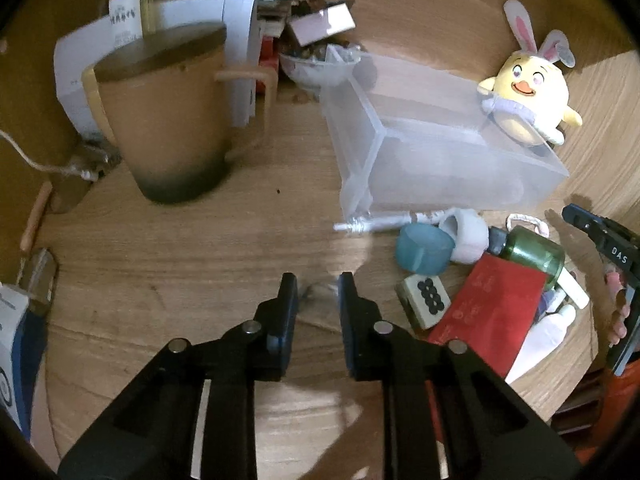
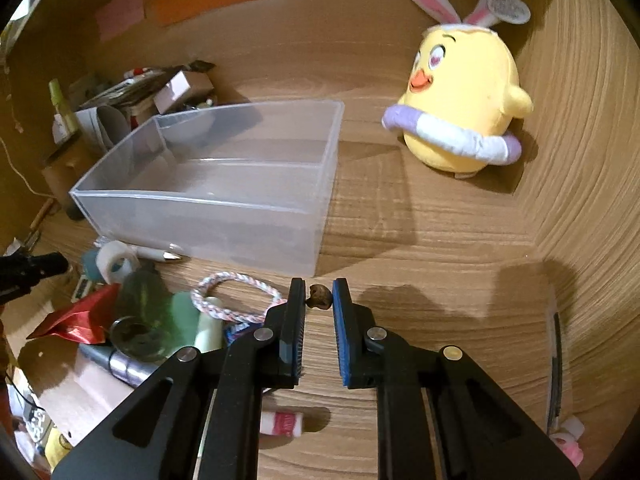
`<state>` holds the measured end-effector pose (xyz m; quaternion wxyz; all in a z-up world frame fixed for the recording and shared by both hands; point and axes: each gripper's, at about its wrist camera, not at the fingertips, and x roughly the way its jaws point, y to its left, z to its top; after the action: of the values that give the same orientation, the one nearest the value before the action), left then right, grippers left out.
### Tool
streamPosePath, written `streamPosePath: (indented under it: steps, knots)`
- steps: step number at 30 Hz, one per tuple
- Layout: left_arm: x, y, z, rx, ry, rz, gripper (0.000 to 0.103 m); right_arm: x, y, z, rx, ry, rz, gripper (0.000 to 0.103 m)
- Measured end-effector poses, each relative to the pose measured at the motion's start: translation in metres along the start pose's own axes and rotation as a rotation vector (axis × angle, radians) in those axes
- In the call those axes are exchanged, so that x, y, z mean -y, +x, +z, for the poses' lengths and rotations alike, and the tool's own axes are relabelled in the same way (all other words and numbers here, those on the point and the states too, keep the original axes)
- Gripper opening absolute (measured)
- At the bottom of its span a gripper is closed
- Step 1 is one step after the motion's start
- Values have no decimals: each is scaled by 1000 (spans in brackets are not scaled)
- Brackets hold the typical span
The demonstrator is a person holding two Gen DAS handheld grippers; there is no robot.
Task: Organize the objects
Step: 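Grasp the small brown bead with the right tool while the left tool grasps the clear glass block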
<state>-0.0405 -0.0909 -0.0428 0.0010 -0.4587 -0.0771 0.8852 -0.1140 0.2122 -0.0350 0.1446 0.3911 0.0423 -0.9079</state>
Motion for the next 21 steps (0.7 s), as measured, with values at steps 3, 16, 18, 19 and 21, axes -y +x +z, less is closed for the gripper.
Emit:
streamPosePath:
  steps: [3, 16, 18, 19, 21]
  knots:
    - [5, -3, -3, 15, 17, 2, 58, -4, -6, -1, 9, -3, 29, 12]
    - [2, 2, -7, 39, 48, 20, 40, -32, -24, 18, 76, -38, 85, 12]
    - [2, -5, -2, 64, 43, 22, 40, -37, -23, 23, 87, -41, 93, 12]
    - [2, -8, 1, 74, 37, 14, 40, -40, -22, 27, 94, -46, 95, 12]
    - [3, -16, 9, 101, 27, -4, 40, -44, -21, 32, 102, -55, 97, 12]
